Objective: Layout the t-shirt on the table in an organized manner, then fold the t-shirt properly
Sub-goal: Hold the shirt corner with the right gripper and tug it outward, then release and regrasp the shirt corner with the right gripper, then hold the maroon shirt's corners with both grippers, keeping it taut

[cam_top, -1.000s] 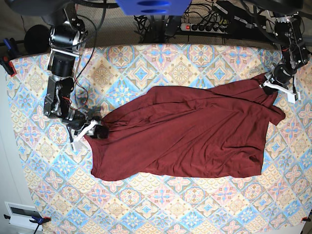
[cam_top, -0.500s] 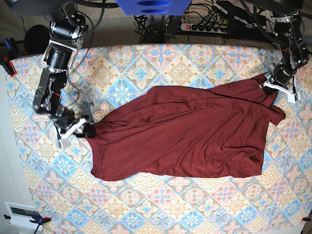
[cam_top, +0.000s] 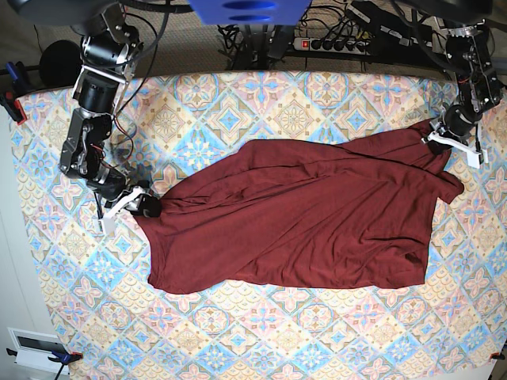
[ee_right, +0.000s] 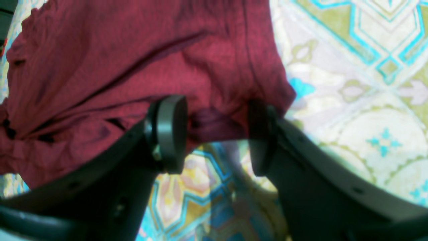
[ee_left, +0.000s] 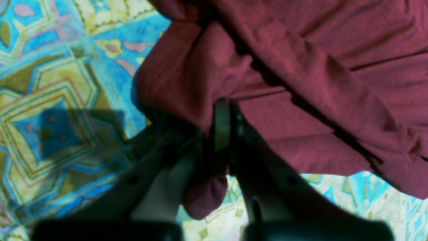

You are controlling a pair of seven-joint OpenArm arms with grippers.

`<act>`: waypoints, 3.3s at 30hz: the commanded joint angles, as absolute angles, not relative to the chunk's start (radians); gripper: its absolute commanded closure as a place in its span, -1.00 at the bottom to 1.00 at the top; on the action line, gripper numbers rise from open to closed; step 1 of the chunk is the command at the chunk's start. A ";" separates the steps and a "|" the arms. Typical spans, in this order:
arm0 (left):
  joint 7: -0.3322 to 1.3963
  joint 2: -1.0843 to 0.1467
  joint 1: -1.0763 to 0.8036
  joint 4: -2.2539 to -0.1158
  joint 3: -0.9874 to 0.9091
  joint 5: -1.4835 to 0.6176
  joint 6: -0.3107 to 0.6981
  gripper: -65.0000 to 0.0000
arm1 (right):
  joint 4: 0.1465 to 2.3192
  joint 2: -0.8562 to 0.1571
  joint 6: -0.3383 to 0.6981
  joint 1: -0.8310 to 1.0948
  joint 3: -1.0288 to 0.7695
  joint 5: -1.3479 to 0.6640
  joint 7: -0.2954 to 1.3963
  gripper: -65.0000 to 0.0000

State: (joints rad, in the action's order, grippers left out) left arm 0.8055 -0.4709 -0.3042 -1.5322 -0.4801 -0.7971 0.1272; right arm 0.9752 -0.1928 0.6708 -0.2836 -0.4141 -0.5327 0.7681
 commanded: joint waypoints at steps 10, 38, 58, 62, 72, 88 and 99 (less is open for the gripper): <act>0.789 -0.493 -0.298 -1.547 -0.489 -0.805 0.130 1.00 | 0.955 -0.162 0.677 -0.306 -0.414 -0.542 0.756 0.84; 0.789 -0.596 -0.378 -1.550 -0.496 -0.805 0.274 1.00 | 1.558 -0.205 0.698 0.013 -0.573 -0.608 1.029 1.00; 0.797 -0.644 -0.412 -1.552 -0.581 -0.803 0.380 1.00 | 1.491 -0.232 0.698 -0.010 -0.446 -0.636 1.064 0.44; 0.797 -0.642 -0.412 -1.552 -0.581 -0.803 0.381 1.00 | 1.448 -0.232 0.698 -0.101 -0.412 -0.636 1.049 0.44; 0.797 -0.608 -0.412 -1.552 -0.582 -0.803 0.384 1.00 | 1.331 -0.228 0.698 -0.105 -0.331 -0.636 0.986 0.43; 0.796 -0.608 -0.410 -1.550 -0.581 -0.805 0.384 1.00 | 1.287 -0.151 0.698 -0.176 -0.229 -0.636 0.921 0.43; 0.792 -0.607 -0.410 -1.550 -0.581 -0.805 0.384 1.00 | 1.254 -0.133 0.698 -0.186 -0.226 -0.634 0.915 0.63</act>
State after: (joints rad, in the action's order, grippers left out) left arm 0.8089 -0.5842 -0.4103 -1.5379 -0.5701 -0.7929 0.3824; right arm 1.2316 -0.1253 0.6884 -0.1638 -0.2245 -0.6098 0.9356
